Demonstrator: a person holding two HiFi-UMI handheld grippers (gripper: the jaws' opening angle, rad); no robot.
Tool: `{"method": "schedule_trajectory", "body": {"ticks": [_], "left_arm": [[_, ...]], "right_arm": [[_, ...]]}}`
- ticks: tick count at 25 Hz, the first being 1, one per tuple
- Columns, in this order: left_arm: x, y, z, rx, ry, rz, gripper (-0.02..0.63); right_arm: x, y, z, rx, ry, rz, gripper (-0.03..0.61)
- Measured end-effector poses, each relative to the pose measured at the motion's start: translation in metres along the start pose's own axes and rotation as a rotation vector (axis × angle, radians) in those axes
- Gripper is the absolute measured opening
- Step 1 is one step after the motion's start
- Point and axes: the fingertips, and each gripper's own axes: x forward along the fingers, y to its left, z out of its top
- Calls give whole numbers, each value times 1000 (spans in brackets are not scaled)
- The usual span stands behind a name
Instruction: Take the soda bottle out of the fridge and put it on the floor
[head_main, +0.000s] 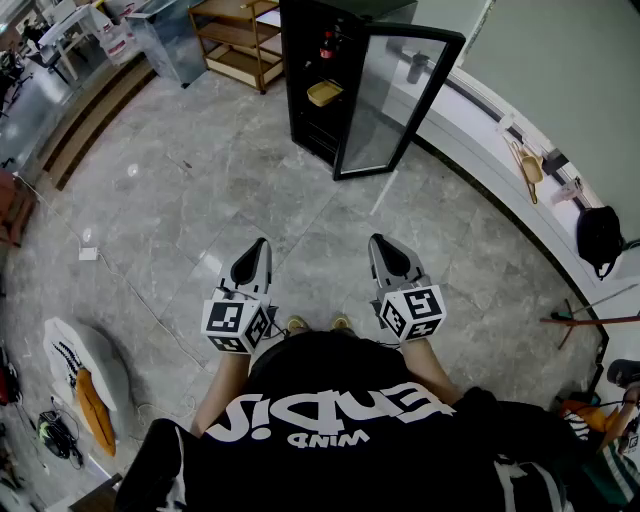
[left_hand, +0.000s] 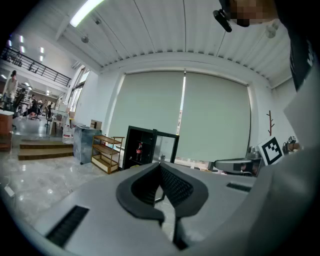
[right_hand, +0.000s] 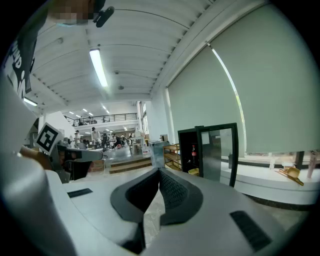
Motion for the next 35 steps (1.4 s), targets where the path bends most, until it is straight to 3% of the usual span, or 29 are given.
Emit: {"method": "schedule_trajectory", "body": {"ticks": [12,23,35], "left_arm": [[-3,17,1,8,4,-9,6],[15,44,-7,9,8,-70,6],[97,75,1,21,10,-105,6]], "right_arm": [[11,15,3,10,-6,-20,25],[32,26,-23,19,-10,-87,25],[97,-20,-14,48,-41,-145,25]]}}
